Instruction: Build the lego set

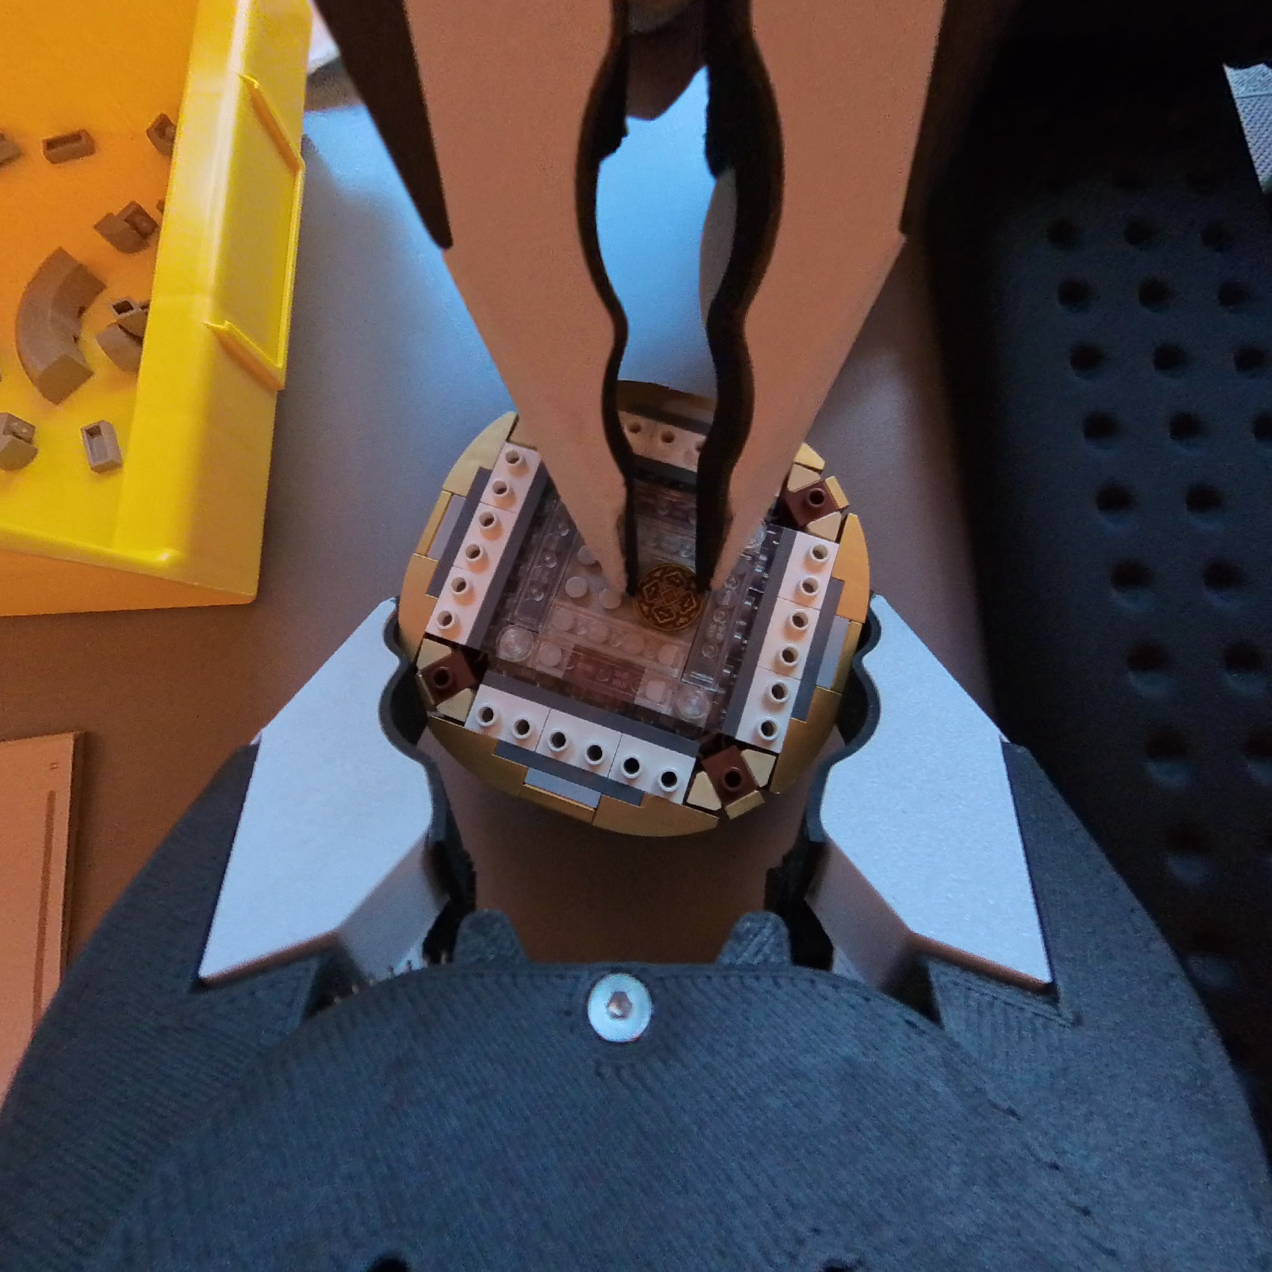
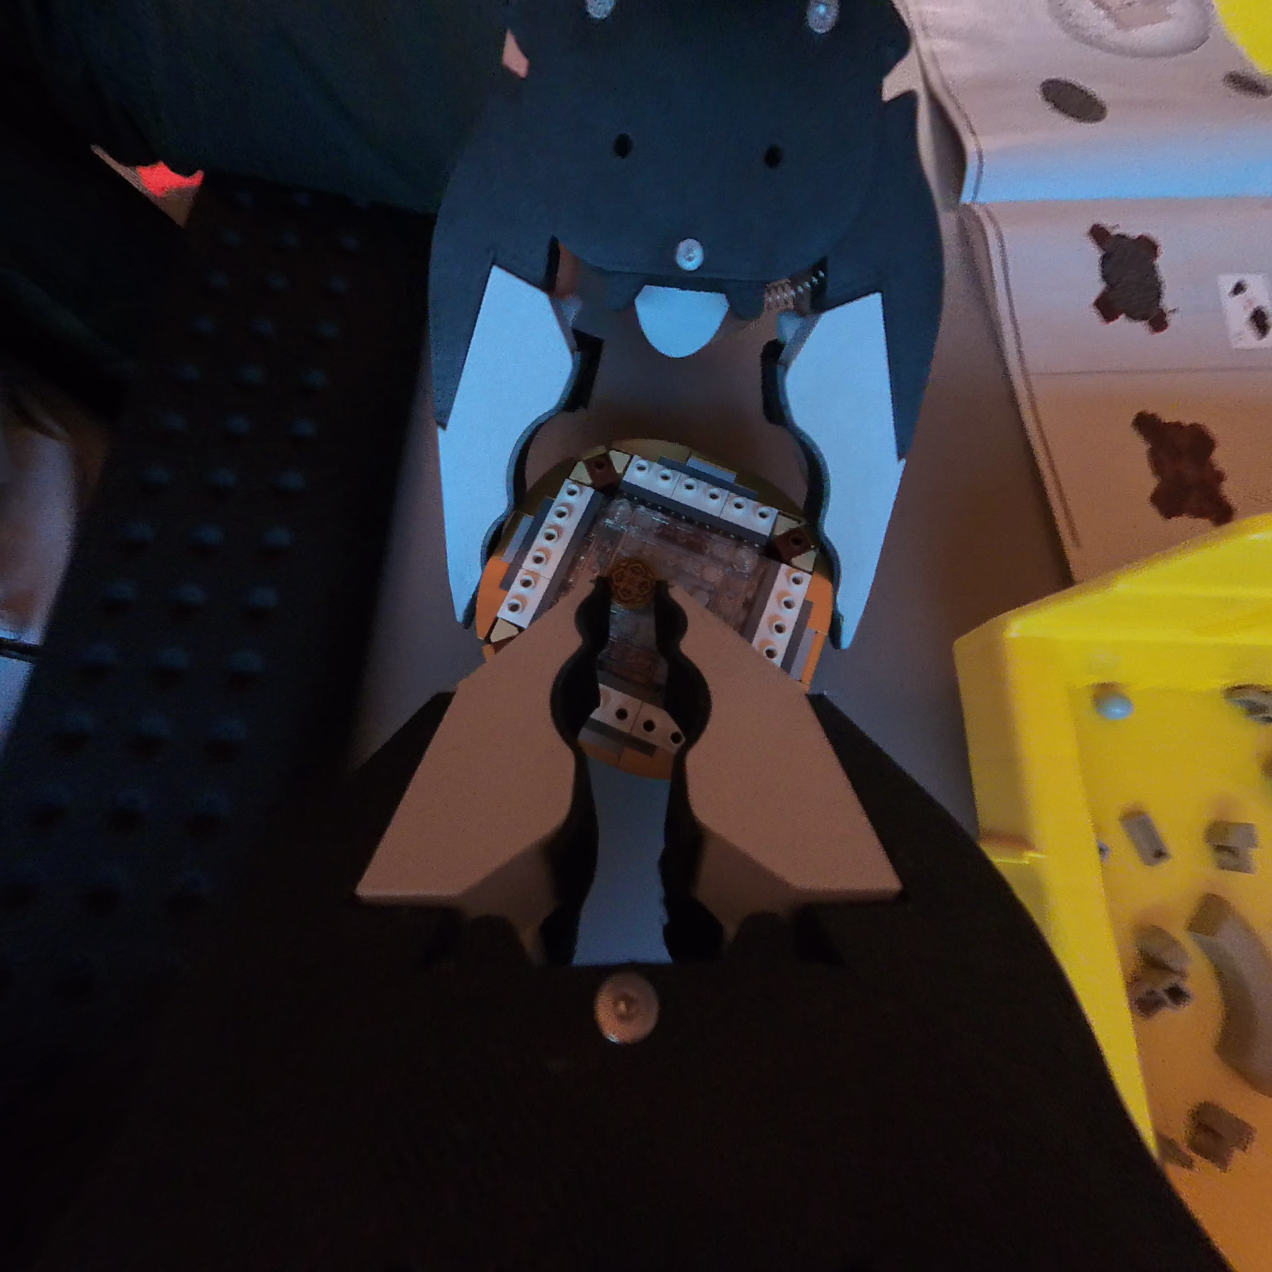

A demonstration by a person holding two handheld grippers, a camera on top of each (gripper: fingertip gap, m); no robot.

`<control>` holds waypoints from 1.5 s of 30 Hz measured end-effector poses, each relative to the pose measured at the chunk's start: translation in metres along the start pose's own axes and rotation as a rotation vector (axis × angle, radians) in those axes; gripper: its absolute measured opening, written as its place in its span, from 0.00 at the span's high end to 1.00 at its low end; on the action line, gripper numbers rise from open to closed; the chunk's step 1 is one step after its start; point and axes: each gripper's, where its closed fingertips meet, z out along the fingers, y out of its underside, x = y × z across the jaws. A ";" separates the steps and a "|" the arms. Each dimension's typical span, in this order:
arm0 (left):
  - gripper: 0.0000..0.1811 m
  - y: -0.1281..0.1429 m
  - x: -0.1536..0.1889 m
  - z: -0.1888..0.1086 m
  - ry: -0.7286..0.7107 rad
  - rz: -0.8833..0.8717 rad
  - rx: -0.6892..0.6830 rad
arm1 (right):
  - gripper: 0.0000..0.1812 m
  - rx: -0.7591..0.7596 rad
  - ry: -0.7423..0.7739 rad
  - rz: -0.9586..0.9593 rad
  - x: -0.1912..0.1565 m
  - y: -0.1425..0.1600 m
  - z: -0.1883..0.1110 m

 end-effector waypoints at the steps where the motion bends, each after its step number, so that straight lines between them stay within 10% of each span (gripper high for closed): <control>1: 0.32 0.000 0.000 0.000 0.000 -0.001 -0.001 | 0.94 0.000 0.023 -0.016 0.000 0.000 0.000; 10: 0.32 -0.001 0.007 0.002 0.014 0.020 -0.017 | 1.00 0.048 0.238 -0.138 0.013 0.001 -0.001; 20: 0.32 0.001 0.003 0.000 0.001 -0.004 -0.017 | 0.89 0.182 0.024 0.111 0.001 -0.008 -0.005; 41: 0.32 0.001 -0.007 0.001 -0.054 -0.071 -0.023 | 0.99 -0.055 0.365 -0.102 -0.005 -0.005 0.002; 45: 0.32 0.001 -0.001 0.002 -0.031 -0.042 -0.024 | 1.00 -0.093 0.658 -0.157 0.039 0.002 -0.032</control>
